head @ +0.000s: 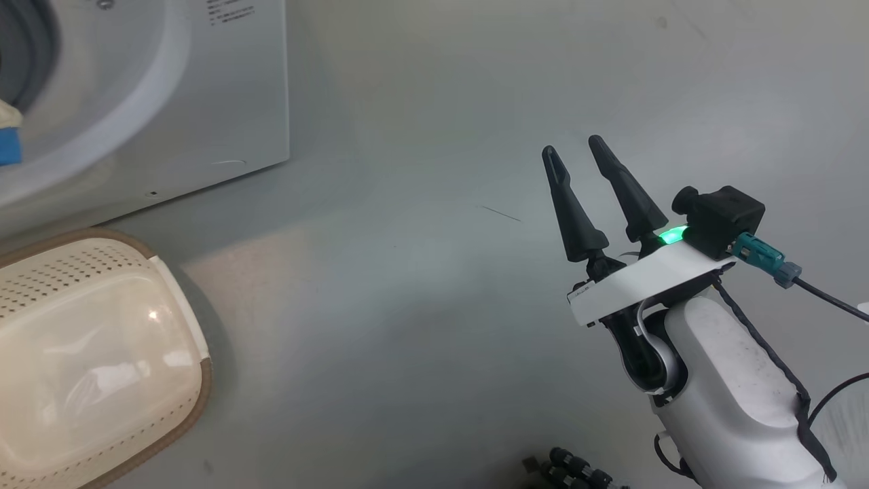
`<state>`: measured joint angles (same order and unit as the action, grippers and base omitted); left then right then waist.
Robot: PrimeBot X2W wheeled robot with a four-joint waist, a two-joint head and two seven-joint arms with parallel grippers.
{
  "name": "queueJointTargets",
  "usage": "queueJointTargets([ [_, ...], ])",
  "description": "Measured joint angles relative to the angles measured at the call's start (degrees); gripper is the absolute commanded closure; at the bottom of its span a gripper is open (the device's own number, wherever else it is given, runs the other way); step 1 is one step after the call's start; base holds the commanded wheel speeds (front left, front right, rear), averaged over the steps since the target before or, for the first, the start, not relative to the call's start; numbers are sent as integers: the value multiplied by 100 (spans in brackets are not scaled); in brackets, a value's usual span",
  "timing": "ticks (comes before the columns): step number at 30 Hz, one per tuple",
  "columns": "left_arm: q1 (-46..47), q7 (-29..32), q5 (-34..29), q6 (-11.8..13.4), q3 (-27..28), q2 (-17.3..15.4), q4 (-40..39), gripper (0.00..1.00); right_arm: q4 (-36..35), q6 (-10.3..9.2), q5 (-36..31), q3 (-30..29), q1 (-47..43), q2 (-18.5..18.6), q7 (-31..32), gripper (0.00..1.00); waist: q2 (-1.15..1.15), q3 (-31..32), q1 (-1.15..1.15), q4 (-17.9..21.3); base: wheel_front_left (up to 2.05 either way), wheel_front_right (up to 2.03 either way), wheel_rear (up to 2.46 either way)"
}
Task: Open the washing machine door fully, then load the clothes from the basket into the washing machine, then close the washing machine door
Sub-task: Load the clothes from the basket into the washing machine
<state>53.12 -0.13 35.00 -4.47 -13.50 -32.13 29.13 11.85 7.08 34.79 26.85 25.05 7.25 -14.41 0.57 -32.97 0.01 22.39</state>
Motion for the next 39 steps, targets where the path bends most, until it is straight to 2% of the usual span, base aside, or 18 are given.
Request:
queueJointTargets([
  [3, 268, -216, -179, -25, 5, -13, 44, 100, 9, 0, -4, -2, 1, -3, 0, 0, 0, -76, 0, 115, 0, 0, 0],
  [9, 1021, -1132, -598, -38, 70, -77, -134, 100, 26, 0, -56, -102, 4, -2, 0, 0, 0, -210, 0, 244, 0, 0, 0],
  [10, 1055, -1226, -598, -37, 91, -70, -99, 87, 36, 0, -59, -108, 4, -2, 0, 0, 0, -222, 0, 250, 0, 0, 0],
  [11, 1066, -1250, -589, -33, 125, -54, 1, 3, 44, 0, -62, -108, 4, -3, 0, 0, 0, -231, 0, 252, 0, 0, 0],
  [12, 1060, -1220, -554, -31, 140, -25, 166, 0, 51, 0, -64, -108, 4, -9, 0, 0, 0, -235, 0, 249, 0, 0, 0],
  [17, 886, -1042, -479, -22, -19, 285, 820, 0, 94, 0, -104, -114, 8, -16, 0, 0, 0, -223, 0, 172, 0, 0, 0],
  [27, 853, -1007, -398, -91, -85, 347, 1493, 0, 141, 0, -154, -114, 100, -26, 0, 0, 0, -111, 0, 48, 0, 0, 0],
  [32, 842, -1137, -224, -105, -92, 583, 1647, 0, 171, 0, -161, -131, 111, -27, 0, 0, 0, 10, -1, -10, 0, 0, 0],
  [39, 625, -1304, -168, -166, -124, 730, 1864, 0, 250, 0, -203, -158, 112, 10, 0, 0, 0, 278, 0, -122, 0, 0, 0],
])
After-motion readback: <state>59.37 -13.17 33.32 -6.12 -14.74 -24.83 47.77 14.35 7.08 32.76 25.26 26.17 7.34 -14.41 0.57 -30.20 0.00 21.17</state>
